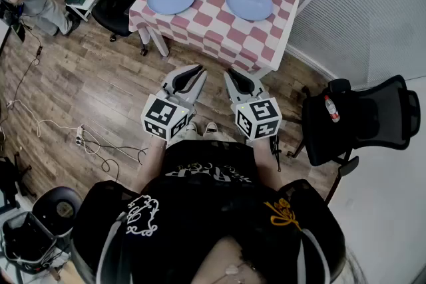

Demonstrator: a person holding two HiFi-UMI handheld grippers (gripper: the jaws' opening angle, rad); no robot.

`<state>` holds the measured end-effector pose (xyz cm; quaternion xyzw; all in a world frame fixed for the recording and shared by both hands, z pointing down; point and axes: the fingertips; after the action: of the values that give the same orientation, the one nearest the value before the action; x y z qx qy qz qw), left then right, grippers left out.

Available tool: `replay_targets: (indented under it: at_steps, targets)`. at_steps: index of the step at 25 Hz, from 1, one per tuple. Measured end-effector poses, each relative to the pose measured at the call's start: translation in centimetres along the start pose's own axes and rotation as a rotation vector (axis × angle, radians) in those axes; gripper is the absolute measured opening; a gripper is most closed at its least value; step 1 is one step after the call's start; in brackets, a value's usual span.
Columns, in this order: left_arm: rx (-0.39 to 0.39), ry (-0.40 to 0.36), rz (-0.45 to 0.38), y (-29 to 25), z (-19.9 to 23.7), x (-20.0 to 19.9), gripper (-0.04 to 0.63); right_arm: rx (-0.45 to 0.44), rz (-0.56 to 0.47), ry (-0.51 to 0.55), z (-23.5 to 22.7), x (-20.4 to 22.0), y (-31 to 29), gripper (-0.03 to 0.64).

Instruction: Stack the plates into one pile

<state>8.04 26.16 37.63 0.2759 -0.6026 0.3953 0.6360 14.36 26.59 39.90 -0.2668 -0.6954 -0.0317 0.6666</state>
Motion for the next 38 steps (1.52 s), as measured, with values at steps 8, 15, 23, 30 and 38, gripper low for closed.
replay_targets:
  at_steps: [8,15,23,30,38]
  targets:
    - [0.004,-0.002,0.008,-1.0,0.7,-0.1,0.048,0.012,-0.004,-0.008,-1.2,-0.3,-0.6,0.037]
    - [0.018,-0.013,0.017,-2.8,0.8,-0.3,0.048,0.005,-0.028,-0.036,-2.7,-0.5,-0.8,0.037]
    - [0.006,-0.030,0.015,-5.0,1.0,-0.7,0.048,-0.007,-0.030,-0.052,-5.2,-0.2,-1.3,0.037]
    - [-0.042,-0.014,0.041,-5.3,1.7,0.4,0.048,-0.058,0.006,-0.063,-5.9,1.2,-2.8,0.037]
    - [-0.059,0.001,0.048,-6.6,5.8,1.0,0.048,-0.065,0.025,-0.069,-7.1,1.0,-6.9,0.037]
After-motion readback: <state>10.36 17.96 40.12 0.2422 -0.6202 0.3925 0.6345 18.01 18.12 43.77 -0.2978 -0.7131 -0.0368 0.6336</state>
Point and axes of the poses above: the fingertips, and each gripper's own axes: y backward along the fingers, z to its left, x out of its underside, and after that the axes turned 2 degrees about x, right-handed
